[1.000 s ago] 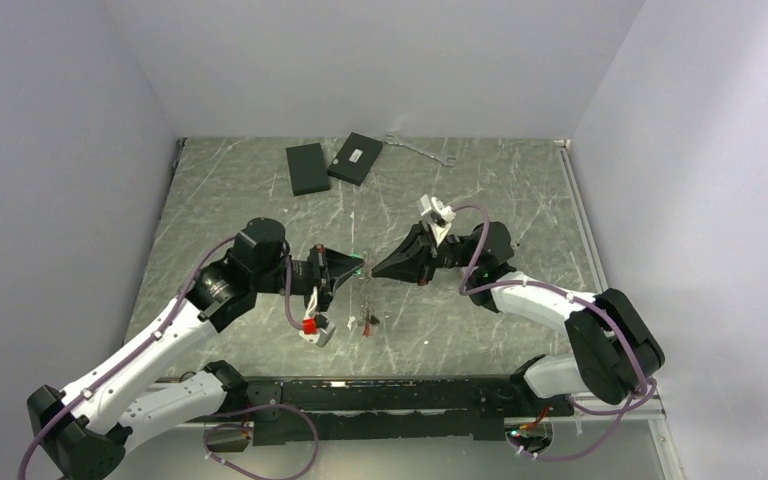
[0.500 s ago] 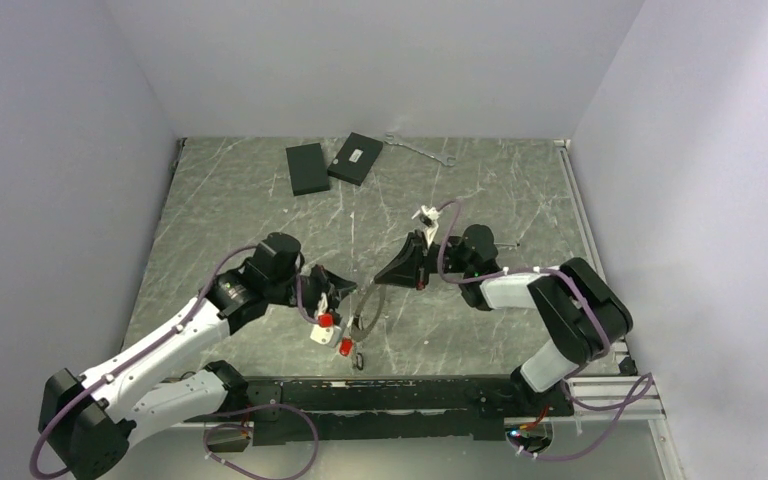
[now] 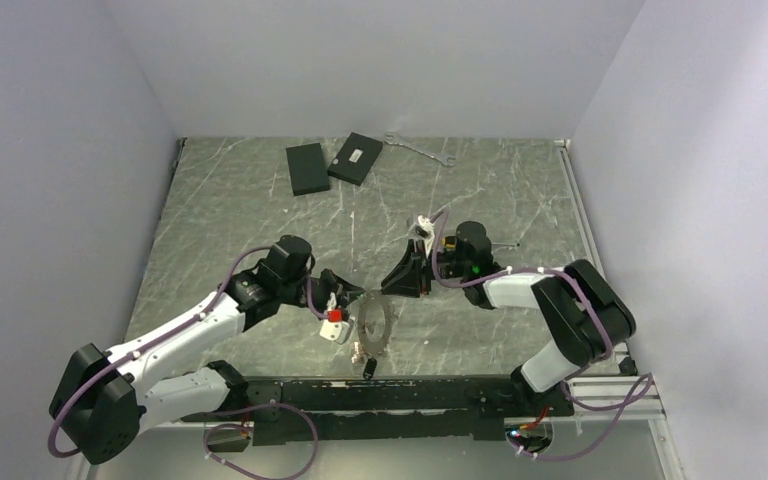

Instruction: Remove the keys from the keyring

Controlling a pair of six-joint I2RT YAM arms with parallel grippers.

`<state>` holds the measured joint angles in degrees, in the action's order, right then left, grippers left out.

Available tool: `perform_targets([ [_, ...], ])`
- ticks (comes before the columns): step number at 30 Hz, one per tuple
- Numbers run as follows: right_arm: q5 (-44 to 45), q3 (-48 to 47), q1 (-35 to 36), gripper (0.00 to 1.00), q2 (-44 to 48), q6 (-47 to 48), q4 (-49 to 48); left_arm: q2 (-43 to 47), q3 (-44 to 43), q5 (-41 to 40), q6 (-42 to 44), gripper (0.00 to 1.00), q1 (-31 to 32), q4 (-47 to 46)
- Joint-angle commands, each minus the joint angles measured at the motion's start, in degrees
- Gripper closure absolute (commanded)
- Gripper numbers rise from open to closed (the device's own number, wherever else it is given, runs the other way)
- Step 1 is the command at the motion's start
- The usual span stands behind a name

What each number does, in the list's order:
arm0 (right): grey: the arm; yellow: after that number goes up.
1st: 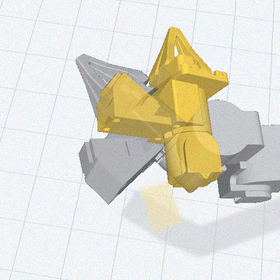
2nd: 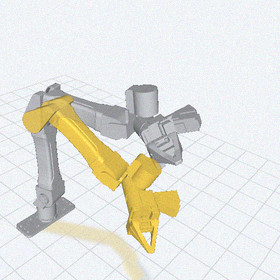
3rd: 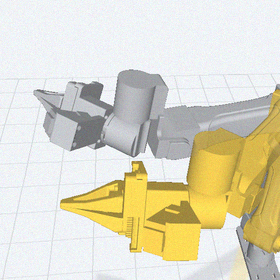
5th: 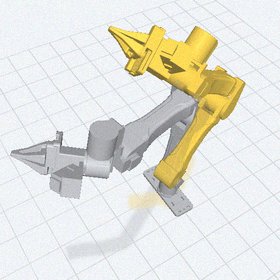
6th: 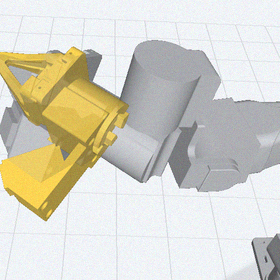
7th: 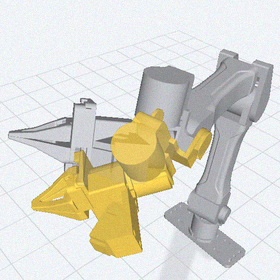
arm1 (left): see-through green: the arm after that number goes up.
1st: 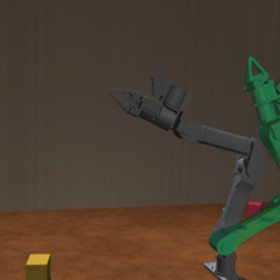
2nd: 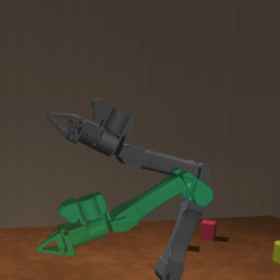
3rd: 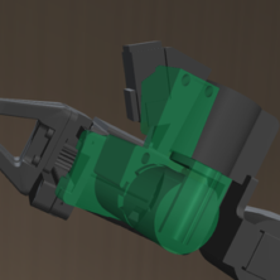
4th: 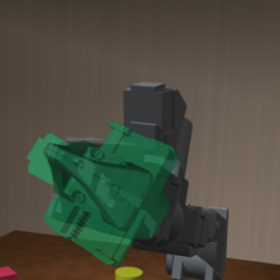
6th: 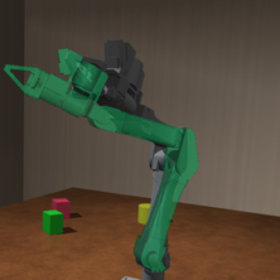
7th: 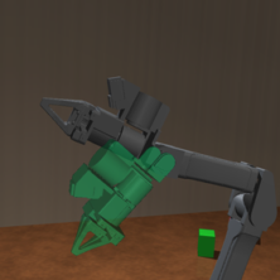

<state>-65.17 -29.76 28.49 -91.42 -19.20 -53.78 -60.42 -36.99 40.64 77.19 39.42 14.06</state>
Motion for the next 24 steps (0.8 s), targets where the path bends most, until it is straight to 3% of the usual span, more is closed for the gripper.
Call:
perform_targets([
  [1,-2.58,-5.04,-0.49,0.64,8.51,24.76,23.86,-0.22,-2.64,3.56,0.19,1.00,0.12,-1.48],
  [6,-4.31,-14.43,-0.03,0.55,11.49,47.88,52.18,-0.55,-3.33,4.10,2.97,1.00,0.13,0.57],
  [9,-4.31,-17.77,1.97,0.54,12.02,55.08,60.40,-0.82,-3.80,4.02,3.47,1.00,0.19,1.28],
  [24,-1.26,-12.13,5.97,0.67,13.14,36.65,42.48,-1.10,-5.47,3.13,2.06,1.00,0.31,3.00],
])
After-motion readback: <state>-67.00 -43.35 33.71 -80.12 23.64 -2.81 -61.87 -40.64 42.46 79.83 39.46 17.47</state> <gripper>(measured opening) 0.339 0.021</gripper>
